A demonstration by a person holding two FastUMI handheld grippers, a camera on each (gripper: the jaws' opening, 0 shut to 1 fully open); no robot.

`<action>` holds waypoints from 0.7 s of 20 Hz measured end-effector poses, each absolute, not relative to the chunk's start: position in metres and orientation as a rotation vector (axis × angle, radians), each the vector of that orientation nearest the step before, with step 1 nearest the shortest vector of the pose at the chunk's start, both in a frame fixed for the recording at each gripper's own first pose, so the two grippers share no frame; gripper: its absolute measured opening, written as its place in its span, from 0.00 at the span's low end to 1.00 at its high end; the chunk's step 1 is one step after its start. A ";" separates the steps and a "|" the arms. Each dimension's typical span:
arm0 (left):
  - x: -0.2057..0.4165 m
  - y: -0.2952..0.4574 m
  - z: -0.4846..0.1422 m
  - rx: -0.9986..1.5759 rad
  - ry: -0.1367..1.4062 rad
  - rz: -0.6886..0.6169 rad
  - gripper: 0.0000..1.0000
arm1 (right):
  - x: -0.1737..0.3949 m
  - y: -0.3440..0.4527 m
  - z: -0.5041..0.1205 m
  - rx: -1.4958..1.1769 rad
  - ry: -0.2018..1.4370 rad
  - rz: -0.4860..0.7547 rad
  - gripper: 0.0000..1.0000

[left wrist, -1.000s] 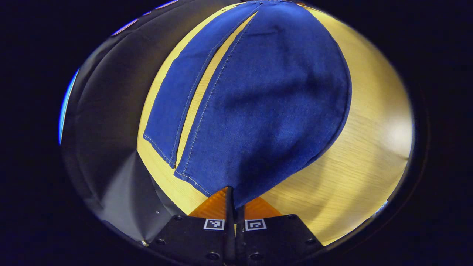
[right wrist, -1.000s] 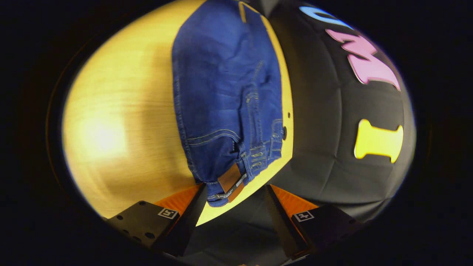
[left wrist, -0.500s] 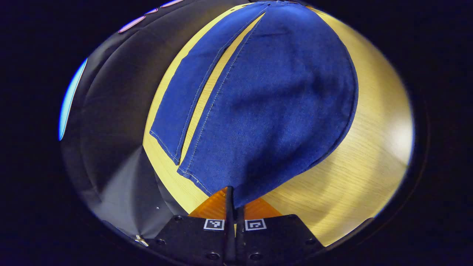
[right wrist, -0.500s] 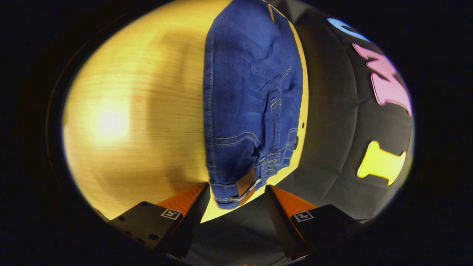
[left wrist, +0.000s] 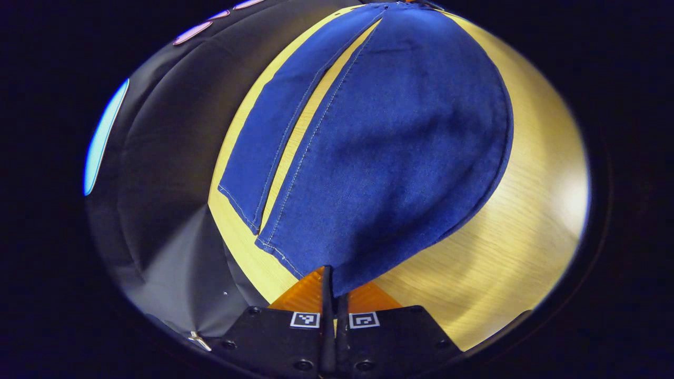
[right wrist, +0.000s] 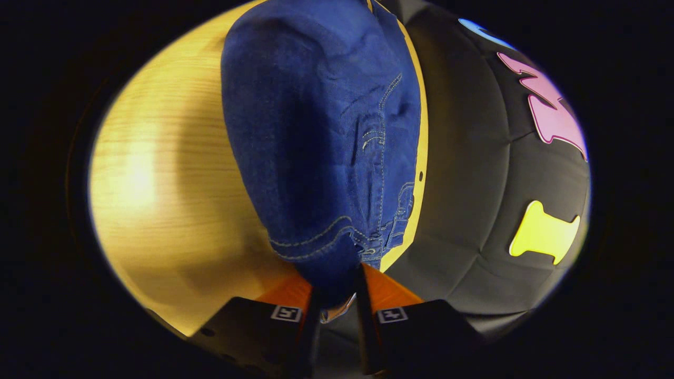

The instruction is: Grasp the waist and the cuffs of the jeans and fold them to make the two legs overlap; first hold the waist and fold one-third of the jeans toward the cuffs, then hold the cuffs and fold the remaining one-third in the same direction to finish folding.

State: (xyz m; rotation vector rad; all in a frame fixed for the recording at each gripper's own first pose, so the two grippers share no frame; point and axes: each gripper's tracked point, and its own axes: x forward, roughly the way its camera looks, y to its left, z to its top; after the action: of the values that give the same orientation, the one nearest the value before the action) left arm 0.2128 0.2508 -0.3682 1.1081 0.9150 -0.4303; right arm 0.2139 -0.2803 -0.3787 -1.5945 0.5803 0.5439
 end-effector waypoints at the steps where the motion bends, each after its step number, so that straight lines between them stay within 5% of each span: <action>1: 0.212 0.250 -0.369 1.100 0.909 -0.421 0.06 | 0.214 -0.282 -0.379 -1.580 0.584 0.549 0.24; 6: 0.215 0.254 -0.370 1.052 0.892 -0.365 0.06 | 0.207 -0.279 -0.379 -1.444 0.652 0.586 0.09; 14: 0.219 0.249 -0.351 0.734 0.970 -0.225 0.06 | 0.214 -0.277 -0.334 -1.493 0.616 0.604 0.09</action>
State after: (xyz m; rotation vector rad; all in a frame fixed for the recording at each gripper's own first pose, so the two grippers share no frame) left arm 0.2194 0.2486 -0.3506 0.7338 0.9705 -0.2254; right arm 0.2139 -0.2771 -0.3342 -1.4933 0.6158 0.6040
